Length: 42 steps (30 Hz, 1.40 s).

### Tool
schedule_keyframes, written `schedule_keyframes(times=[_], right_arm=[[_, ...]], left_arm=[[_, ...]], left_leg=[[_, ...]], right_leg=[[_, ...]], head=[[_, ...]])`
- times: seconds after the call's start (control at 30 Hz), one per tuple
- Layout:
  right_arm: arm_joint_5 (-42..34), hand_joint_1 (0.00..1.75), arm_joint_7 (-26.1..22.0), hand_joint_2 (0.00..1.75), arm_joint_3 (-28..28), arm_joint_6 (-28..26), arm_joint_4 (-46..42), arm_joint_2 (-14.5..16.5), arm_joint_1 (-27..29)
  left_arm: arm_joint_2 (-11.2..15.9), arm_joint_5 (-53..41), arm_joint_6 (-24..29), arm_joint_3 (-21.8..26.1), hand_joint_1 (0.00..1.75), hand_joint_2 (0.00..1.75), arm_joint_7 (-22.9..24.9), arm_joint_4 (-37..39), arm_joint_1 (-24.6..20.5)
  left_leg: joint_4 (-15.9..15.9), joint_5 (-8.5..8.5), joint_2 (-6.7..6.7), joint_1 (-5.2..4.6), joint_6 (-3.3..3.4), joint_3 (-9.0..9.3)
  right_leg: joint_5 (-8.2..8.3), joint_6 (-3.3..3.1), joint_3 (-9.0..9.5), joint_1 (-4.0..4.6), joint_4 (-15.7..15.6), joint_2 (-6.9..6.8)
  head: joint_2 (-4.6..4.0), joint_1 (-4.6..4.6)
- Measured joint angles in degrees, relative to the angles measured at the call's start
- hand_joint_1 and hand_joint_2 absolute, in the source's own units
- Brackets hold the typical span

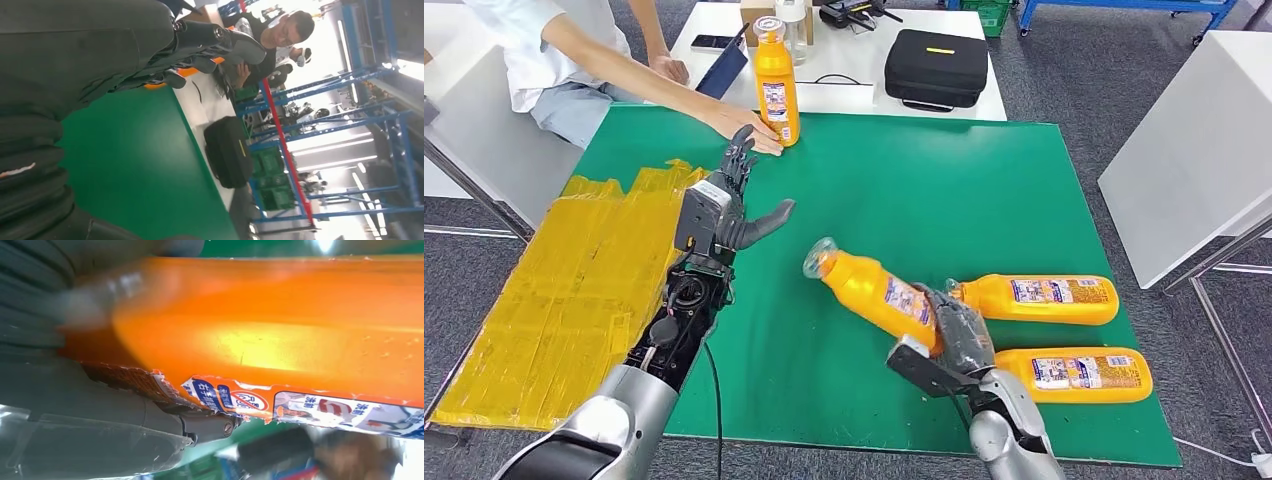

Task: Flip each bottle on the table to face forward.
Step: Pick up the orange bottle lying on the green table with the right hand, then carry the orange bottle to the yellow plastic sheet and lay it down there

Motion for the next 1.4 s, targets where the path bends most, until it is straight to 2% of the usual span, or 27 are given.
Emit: schedule_keyframes(times=[0.2, 0.37, 0.5, 0.7, 0.8, 1.17, 1.4], right_arm=[[-15.3, 1.75, -9.0, 1.75, -3.2, -6.7, -1.6, 0.8, -0.1], [-24.6, 1.75, -15.5, 1.75, -3.2, -8.6, -2.7, 1.1, -0.5], [-28.3, 1.75, -18.0, 1.75, -3.1, -8.9, -3.5, 1.5, -1.1], [-34.7, 1.75, -19.5, 1.75, -2.9, -5.7, -3.7, 2.4, -3.4], [-36.5, 1.75, -19.6, 1.75, -2.8, -3.8, -2.9, 3.0, -5.5], [-37.1, 1.75, -20.0, 1.75, -2.1, -2.5, 0.6, 4.0, -8.5], [-37.2, 1.75, -19.7, 1.75, -0.1, -1.0, 10.5, 6.4, -15.0]], left_arm=[[1.2, 2.3, 0.9, -1.3, 0.00, 1.75, 5.1, -4.0, 1.0], [2.8, 5.1, -4.5, -3.1, 0.00, 1.75, 6.8, -2.1, 0.6], [3.2, 7.3, -8.1, -3.9, 0.00, 1.75, 7.3, 0.5, -0.5], [3.3, 11.3, -15.4, -5.9, 0.00, 1.75, 9.1, 1.8, -1.8], [3.0, 12.6, -17.3, -7.9, 0.00, 1.75, 10.0, 1.1, -1.6], [2.8, 14.1, -17.3, -11.6, 0.00, 1.75, 10.8, -2.6, -0.5], [2.8, 15.2, -15.7, -14.9, 0.00, 1.75, 11.7, -9.9, 2.6]], left_leg=[[0.0, -0.03, 0.00, 0.00, 0.01, -0.03], [0.0, -0.03, 0.00, 0.00, 0.02, -0.03], [0.0, -0.03, 0.00, 0.00, 0.02, -0.04], [0.0, -0.02, 0.00, 0.00, 0.02, -0.05], [0.0, -0.02, 0.00, 0.00, 0.02, -0.06], [0.0, -0.04, -0.03, 0.00, 0.02, -0.10], [0.0, -0.02, -0.03, 0.00, 0.02, -0.11]], right_leg=[[-0.03, -0.02, -0.03, 0.00, 0.0, 0.00], [-0.04, -0.04, -0.05, 0.00, 0.0, 0.00], [-0.03, -0.03, -0.05, 0.00, 0.0, 0.00], [-0.02, -0.02, -0.06, -0.01, 0.0, 0.00], [-0.02, -0.01, -0.07, -0.01, 0.0, 0.00], [-0.03, -0.03, -0.08, 0.00, 0.0, 0.00], [-0.03, -0.03, -0.11, 0.00, 0.0, -0.01]], head=[[0.00, 0.00], [0.00, 0.00], [0.00, 0.01], [0.00, 0.00], [0.00, 0.01], [0.00, 0.01], [0.00, 0.01]])
